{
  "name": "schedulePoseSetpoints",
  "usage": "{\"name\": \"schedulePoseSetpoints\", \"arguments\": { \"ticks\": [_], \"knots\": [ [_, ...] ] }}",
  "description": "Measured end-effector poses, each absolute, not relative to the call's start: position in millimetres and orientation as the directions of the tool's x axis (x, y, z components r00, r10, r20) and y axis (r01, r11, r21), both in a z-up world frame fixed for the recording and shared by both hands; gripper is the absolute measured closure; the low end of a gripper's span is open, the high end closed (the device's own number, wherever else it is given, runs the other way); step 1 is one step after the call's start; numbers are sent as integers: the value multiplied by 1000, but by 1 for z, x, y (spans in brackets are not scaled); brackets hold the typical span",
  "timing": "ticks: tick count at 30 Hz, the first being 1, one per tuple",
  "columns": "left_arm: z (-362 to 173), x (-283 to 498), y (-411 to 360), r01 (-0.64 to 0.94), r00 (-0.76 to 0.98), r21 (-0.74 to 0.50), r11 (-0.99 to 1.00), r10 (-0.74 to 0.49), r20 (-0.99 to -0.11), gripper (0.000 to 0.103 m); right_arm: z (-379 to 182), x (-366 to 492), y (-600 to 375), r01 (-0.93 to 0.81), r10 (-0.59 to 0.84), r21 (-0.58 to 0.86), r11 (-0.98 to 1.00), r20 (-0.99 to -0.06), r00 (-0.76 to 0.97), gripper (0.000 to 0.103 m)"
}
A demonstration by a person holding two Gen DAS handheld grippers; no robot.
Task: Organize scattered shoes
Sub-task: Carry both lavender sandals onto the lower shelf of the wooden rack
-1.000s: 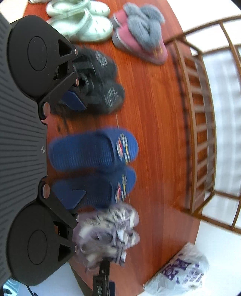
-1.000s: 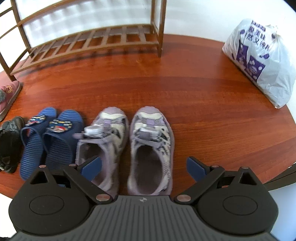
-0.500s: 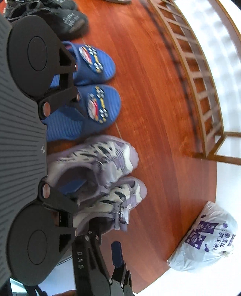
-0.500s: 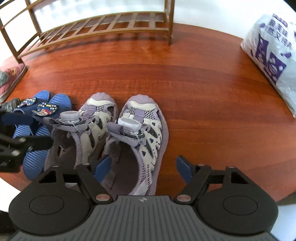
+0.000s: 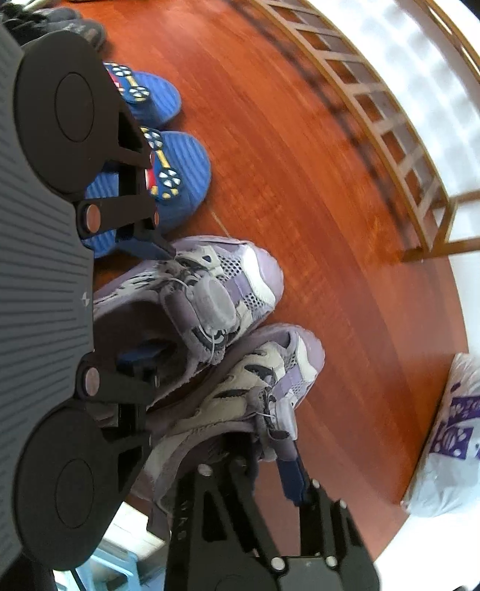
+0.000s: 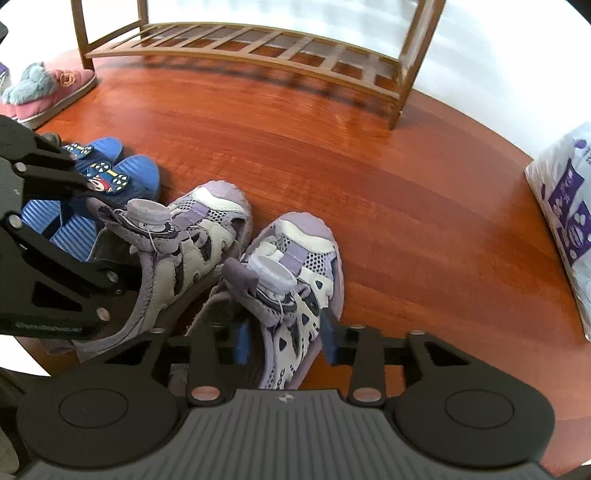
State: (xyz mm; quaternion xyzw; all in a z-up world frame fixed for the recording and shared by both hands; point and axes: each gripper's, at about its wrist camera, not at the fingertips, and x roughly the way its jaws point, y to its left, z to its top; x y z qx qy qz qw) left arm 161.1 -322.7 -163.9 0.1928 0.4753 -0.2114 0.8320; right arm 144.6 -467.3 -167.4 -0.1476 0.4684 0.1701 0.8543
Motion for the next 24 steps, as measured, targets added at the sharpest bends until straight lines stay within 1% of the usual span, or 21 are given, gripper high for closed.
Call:
{"name": "schedulePoseSetpoints", "arguments": {
  "ticks": [1, 3, 4, 5, 6, 10, 15, 24],
  "knots": [
    [-165, 161, -323, 538, 472, 139, 832, -161, -867, 74, -168, 145, -467, -431, 154, -96, 897, -847, 508, 78],
    [-164, 163, -320, 522, 482, 136, 842, -159, -861, 84, -168, 145, -466, -433, 154, -102, 896, -841, 518, 81],
    [-163, 165, -317, 509, 485, 128, 851, -161, -859, 88, -167, 145, -467, -430, 155, -103, 897, -838, 523, 83],
    [-163, 166, -314, 497, 489, 119, 860, -164, -857, 89, -167, 145, -467, -424, 156, -101, 900, -834, 530, 88],
    [-161, 168, -312, 488, 493, 110, 866, -170, -853, 91, -166, 145, -467, -417, 158, -97, 904, -830, 534, 90],
    [-150, 171, -307, 470, 524, 91, 878, -194, -829, 91, -161, 149, -470, -392, 176, -64, 918, -819, 546, 91],
    [-133, 179, -302, 455, 543, 72, 888, -213, -812, 91, -151, 155, -467, -381, 176, -67, 922, -805, 567, 92],
    [-101, 211, -284, 379, 590, 0, 925, -242, -770, 91, -116, 184, -466, -348, 181, -60, 935, -764, 619, 92]
  ]
}}
